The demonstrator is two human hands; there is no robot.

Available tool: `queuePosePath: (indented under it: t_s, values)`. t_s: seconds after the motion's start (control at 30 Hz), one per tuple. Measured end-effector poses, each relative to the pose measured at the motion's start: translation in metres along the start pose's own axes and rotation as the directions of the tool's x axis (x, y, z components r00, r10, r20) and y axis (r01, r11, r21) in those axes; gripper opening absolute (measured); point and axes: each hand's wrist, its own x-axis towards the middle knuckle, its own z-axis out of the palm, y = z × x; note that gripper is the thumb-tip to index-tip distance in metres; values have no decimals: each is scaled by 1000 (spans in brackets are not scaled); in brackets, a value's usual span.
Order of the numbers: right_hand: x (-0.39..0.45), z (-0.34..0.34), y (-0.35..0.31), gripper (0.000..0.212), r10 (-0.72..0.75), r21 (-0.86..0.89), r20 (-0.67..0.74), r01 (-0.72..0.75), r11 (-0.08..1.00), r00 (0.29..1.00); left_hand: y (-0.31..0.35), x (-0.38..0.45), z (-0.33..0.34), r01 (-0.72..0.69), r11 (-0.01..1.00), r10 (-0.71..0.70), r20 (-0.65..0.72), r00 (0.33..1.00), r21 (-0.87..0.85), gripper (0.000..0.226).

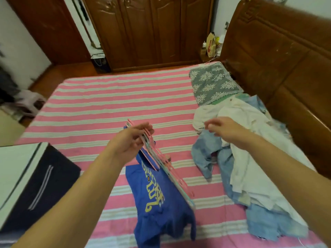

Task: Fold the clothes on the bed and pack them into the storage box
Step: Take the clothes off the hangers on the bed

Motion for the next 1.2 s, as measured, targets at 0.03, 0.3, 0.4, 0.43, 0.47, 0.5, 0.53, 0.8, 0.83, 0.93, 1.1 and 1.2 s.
queuePosePath:
  t_s: [0.03,0.3,0.4,0.43,0.47,0.5,0.53,0.8,0.83,0.93,1.1,1.2]
  values:
    - [-20,35,0,18,-39,-22,122,42,999,992,3,-5,-3,-30,999,30,-7,1000,37,34]
    - [-87,177,-15,29,-290,-19,-286,297,955,914,21,-74,-3,-348,917,346,48,937,194,32]
    - [-103,191,-18,15,-502,-231,-397,445,865,769,22,-88,-3,-363,909,354,79,932,203,36]
    - [-110,194,-20,13,-537,-261,-386,470,843,750,21,-91,-5,-364,907,355,81,931,209,37]
    - [-115,196,-20,10,-562,-281,-372,487,827,739,21,-92,-6,-364,907,356,79,931,212,38]
    - [-119,198,-18,9,-572,-298,-366,489,820,734,19,-93,-8,-363,907,356,73,932,212,40]
    - [-123,199,-16,12,-571,-323,-357,476,818,739,17,-94,-8,-362,909,356,67,932,208,41]
    - [-144,193,8,10,-475,-412,-273,344,844,837,9,-105,3,-394,915,397,-18,918,92,46]
    - [-146,191,9,9,-465,-361,-279,357,861,840,10,-107,5,-408,909,412,-30,911,88,47]
    - [-146,181,8,13,-469,-178,-395,435,882,790,12,-111,11,-486,849,508,-65,859,208,43]
    - [-147,164,4,8,-510,-227,-566,472,852,647,7,-115,19,-592,747,637,-69,768,302,39]
    - [-148,160,0,17,-552,-309,-572,465,830,607,5,-115,27,-625,747,658,-123,743,225,36]
